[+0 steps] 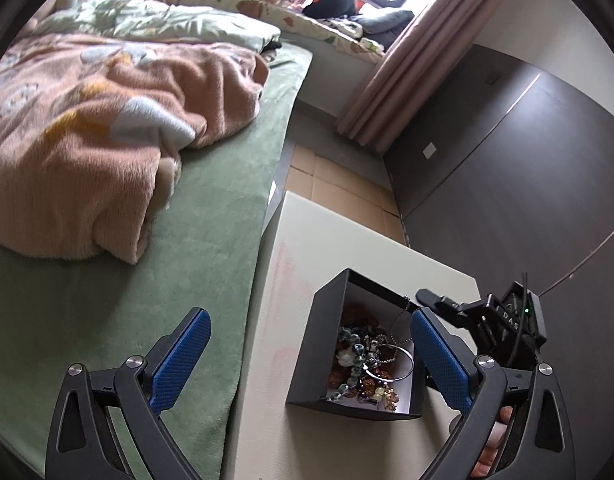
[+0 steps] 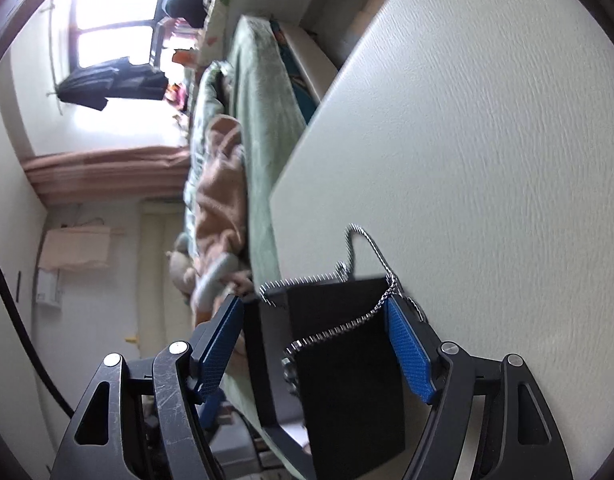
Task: Organize jewelry
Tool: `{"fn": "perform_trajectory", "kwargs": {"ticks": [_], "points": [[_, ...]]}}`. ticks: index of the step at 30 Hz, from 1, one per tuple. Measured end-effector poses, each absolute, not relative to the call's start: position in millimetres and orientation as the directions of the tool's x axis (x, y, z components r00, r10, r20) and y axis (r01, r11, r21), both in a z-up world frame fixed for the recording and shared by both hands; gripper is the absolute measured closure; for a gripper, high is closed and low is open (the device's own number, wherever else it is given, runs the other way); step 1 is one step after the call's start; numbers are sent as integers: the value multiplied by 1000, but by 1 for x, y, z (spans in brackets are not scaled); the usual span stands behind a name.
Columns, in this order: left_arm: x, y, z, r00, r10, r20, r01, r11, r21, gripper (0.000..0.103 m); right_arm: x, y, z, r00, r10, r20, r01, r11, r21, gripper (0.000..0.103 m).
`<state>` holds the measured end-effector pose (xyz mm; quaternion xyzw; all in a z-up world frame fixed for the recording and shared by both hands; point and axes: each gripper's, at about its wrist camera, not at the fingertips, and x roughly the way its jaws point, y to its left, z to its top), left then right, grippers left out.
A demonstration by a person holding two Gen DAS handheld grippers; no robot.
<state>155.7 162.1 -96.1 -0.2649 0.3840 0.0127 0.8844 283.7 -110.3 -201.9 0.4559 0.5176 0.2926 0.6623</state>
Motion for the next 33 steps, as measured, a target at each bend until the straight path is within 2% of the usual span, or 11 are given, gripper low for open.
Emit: {"fn": "perform_trajectory", "kwargs": {"ticks": [2,6,13,20,27,32,33], "points": [[156,164,-98,703,-183,-688,-234,853,-466,3,284,-114,-199,318,859,-401,82,397,914,41],[155,166,-100,698,-191,-690,-243,843,-479,3,284,-119,-192,359,835,-417,59,426,903,72],[154,169,-104,692,-199,-694,-258,830,-495,3,282,-128,-184,395,824,-405,39,426,904,95],[153,174,-107,688,-202,-697,-279,813,-511,3,278,-131,-182,389,845,-367,33,385,922,100],[152,173,-107,691,-198,-695,-279,815,-509,3,274,-128,-167,393,861,-323,-24,361,932,100],[152,172,-106,691,-199,-695,-277,815,-509,3,273,-131,-156,425,737,-526,-25,590,807,100],[153,173,-107,691,-198,-695,-276,816,-508,3,275,-132,-158,415,725,-550,-20,612,791,96]]}}
